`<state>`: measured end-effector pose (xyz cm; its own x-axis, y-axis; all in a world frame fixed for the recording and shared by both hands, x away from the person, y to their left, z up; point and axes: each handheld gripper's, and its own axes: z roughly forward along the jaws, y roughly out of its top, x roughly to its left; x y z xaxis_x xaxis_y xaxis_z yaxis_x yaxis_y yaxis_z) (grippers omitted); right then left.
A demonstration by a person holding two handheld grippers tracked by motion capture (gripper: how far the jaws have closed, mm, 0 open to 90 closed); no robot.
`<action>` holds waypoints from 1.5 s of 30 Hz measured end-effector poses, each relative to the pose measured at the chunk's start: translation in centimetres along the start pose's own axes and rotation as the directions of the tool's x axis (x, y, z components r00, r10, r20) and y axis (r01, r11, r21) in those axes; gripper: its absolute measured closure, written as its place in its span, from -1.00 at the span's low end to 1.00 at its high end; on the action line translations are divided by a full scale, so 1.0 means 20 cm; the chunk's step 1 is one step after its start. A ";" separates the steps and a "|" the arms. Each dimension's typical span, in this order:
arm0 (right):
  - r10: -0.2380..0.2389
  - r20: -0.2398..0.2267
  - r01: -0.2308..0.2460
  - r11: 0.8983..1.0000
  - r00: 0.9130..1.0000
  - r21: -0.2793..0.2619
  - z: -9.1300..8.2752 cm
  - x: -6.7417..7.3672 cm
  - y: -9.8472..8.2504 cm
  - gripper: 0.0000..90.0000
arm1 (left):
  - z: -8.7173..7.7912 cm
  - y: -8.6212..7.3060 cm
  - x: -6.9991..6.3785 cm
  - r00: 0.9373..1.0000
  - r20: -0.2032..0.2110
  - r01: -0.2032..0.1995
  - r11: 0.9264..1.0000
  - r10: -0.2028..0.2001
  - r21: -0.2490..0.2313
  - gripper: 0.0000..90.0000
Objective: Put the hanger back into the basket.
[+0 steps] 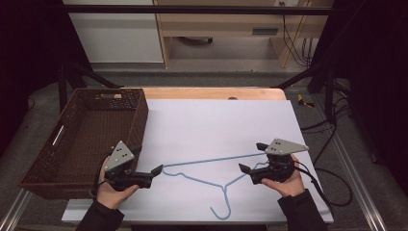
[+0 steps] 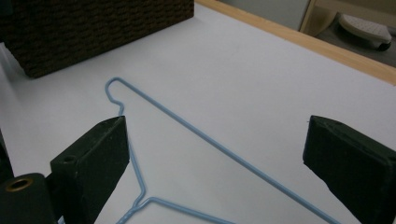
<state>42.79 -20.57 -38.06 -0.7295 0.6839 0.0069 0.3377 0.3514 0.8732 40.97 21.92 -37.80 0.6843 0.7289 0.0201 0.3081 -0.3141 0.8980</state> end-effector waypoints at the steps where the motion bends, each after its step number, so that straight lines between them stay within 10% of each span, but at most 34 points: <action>1: -0.006 -0.004 0.006 1.000 1.000 0.010 0.01 0.01 0.00 -0.83 | 0.01 0.00 0.00 1.000 0.003 -0.002 1.000 0.002 0.005 -0.89; 24: -0.108 -0.112 0.132 0.964 0.988 0.230 0.25 0.16 -0.01 -0.66 | 0.11 -0.04 -0.06 0.999 0.051 -0.020 0.998 0.017 0.064 -0.88; 45: -0.154 -0.230 0.237 0.887 0.961 0.397 0.48 0.23 0.06 -0.40 | 0.14 -0.07 -0.07 0.998 0.061 -0.022 0.996 0.017 0.086 -0.88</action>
<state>45.54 -10.81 -41.71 -0.8899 0.4558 -0.0153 0.3625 0.7273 0.5827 41.41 19.56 -40.24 0.7287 0.6848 0.0081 0.3485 -0.3809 0.8564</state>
